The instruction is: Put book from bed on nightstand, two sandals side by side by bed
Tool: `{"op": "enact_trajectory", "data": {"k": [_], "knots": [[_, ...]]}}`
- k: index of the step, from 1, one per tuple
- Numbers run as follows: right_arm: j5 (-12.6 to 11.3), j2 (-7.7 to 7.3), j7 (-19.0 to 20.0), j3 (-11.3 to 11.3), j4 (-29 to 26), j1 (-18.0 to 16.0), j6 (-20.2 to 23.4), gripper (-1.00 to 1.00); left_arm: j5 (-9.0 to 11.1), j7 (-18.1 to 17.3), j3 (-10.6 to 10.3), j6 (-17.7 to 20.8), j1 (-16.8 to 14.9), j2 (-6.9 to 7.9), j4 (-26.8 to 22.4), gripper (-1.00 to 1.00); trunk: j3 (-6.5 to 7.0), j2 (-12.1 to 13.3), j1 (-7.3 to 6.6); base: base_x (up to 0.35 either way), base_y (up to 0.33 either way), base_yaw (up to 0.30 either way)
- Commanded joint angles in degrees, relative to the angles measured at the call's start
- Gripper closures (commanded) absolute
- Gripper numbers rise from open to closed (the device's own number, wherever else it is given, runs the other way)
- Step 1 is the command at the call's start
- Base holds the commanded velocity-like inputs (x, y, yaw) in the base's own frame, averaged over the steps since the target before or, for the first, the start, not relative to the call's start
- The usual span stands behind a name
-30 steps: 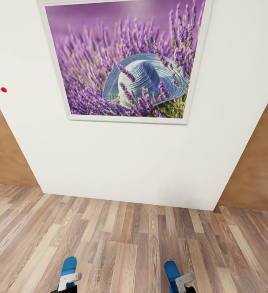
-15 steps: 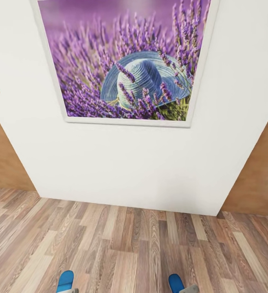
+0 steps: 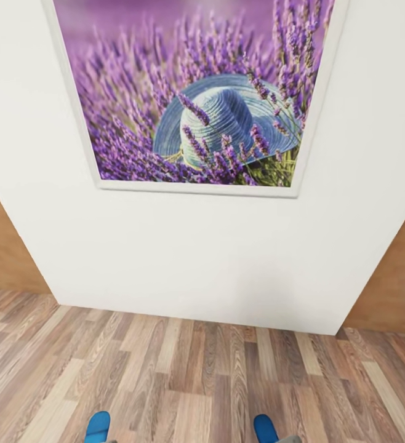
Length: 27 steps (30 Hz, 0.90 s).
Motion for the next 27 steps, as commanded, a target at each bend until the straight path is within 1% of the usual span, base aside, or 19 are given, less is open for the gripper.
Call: {"op": "enact_trajectory", "data": {"k": [1, 8, 27], "knots": [[-0.27, 0.03, -0.28, 0.38, 0.09, -0.04, -0.26, 1.0, 0.43, 0.06, -0.19, -0.24, -0.04, 0.0, 0.04, 1.0, -0.1, -0.08, 0.03, 0.066, 0.021, 0.053], [-0.27, 0.18, -0.25, 0.45, 0.16, 0.04, -0.52, 1.0, 0.46, 0.04, -0.2, -0.39, 0.0, 0.0, 0.04, 1.0, -0.24, -0.08, 0.03, 0.025, 0.008, 0.184], [-0.21, 0.29, -0.26, 0.45, 0.26, 0.05, -0.56, 1.0, 0.35, 0.07, -0.25, -0.41, 0.0, -0.04, 0.04, 1.0, -0.69, -0.08, 0.03, 0.002, 0.001, 0.265]]}}
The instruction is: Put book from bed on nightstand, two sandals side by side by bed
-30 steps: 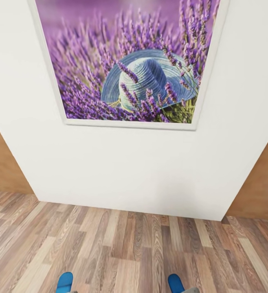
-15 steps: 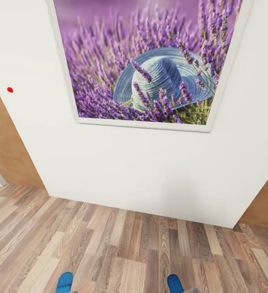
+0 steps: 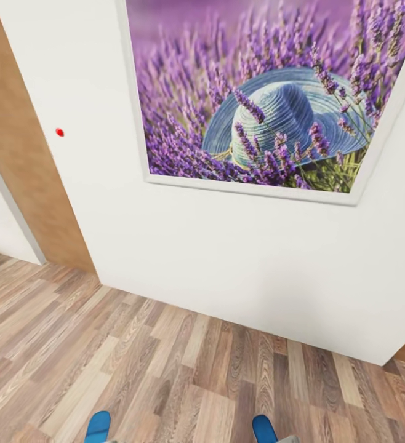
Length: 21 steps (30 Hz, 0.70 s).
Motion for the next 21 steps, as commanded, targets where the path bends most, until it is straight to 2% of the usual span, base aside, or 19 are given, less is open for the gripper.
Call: {"op": "enact_trajectory", "data": {"k": [1, 21], "knots": [[-0.27, 0.0, -0.27, 0.39, 0.06, -0.05, -0.19, 1.0, 0.41, 0.07, -0.2, -0.21, -0.05, -0.01, 0.05, 1.0, -0.1, -0.08, 0.02, 0.0, 0.0, 0.281], [-0.24, 0.08, -0.25, 0.48, 0.06, -0.05, -0.26, 1.0, 0.37, 0.07, -0.22, -0.21, -0.03, -0.04, 0.05, 1.0, -0.11, -0.08, 0.02, 0.0, 0.0, 0.287]]}}
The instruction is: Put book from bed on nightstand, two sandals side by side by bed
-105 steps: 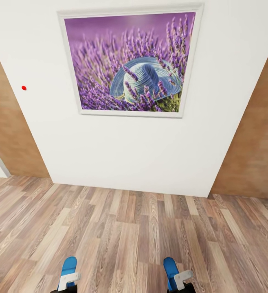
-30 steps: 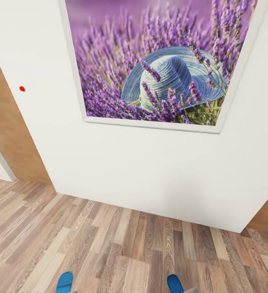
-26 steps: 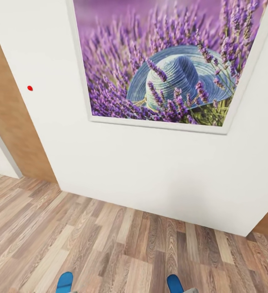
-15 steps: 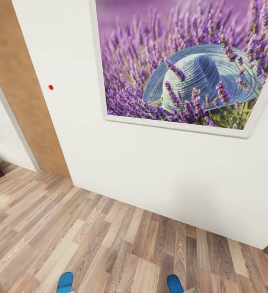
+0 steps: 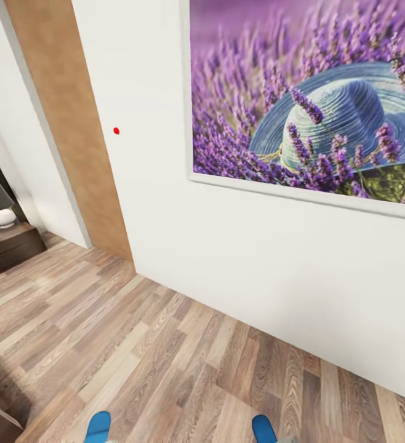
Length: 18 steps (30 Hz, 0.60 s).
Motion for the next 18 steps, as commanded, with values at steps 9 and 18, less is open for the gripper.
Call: {"op": "enact_trajectory", "data": {"k": [9, 18], "knots": [[-0.27, 0.07, -0.26, 0.44, 0.06, -0.05, -0.18, 1.0, 0.43, 0.05, -0.2, -0.21, -0.06, 0.0, 0.05, 1.0, -0.09, -0.08, 0.02, 0.0, 0.0, 0.29], [-0.27, 0.09, -0.26, 0.45, 0.06, -0.03, -0.18, 1.0, 0.43, 0.05, -0.2, -0.21, -0.07, 0.0, 0.05, 1.0, -0.09, -0.08, 0.02, 0.0, 0.0, 0.29]]}}
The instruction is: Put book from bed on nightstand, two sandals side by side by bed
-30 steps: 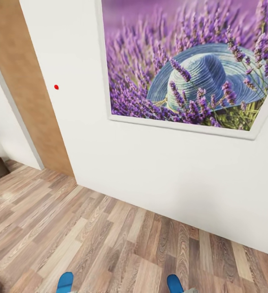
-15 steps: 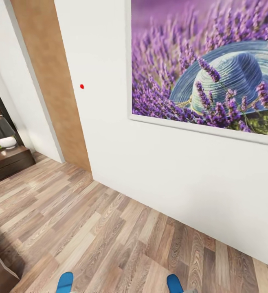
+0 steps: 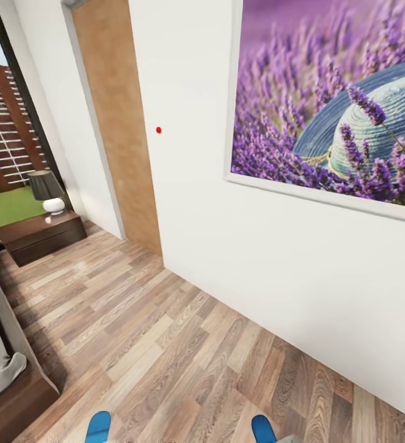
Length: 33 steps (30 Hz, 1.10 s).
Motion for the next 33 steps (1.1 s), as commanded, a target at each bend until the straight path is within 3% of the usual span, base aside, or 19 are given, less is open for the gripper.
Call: {"op": "enact_trajectory", "data": {"k": [1, 13, 33], "knots": [[-0.26, 0.0, -0.26, 0.38, 0.06, -0.03, -0.18, 1.0, 0.43, 0.08, -0.19, -0.21, -0.05, 0.0, 0.05, 1.0, -0.09, -0.08, 0.02, 0.0, 0.0, 0.29], [-0.21, 0.0, -0.25, 0.45, 0.06, -0.03, -0.18, 1.0, 0.43, 0.05, -0.19, -0.21, -0.03, 0.0, 0.05, 1.0, -0.02, -0.08, 0.02, 0.044, -0.018, 0.258], [-0.18, 0.0, -0.25, 0.47, 0.06, -0.01, -0.18, 1.0, 0.43, 0.07, -0.19, -0.21, -0.04, 0.0, 0.05, 1.0, 0.0, -0.08, 0.02, 0.313, -0.003, 0.016]]}}
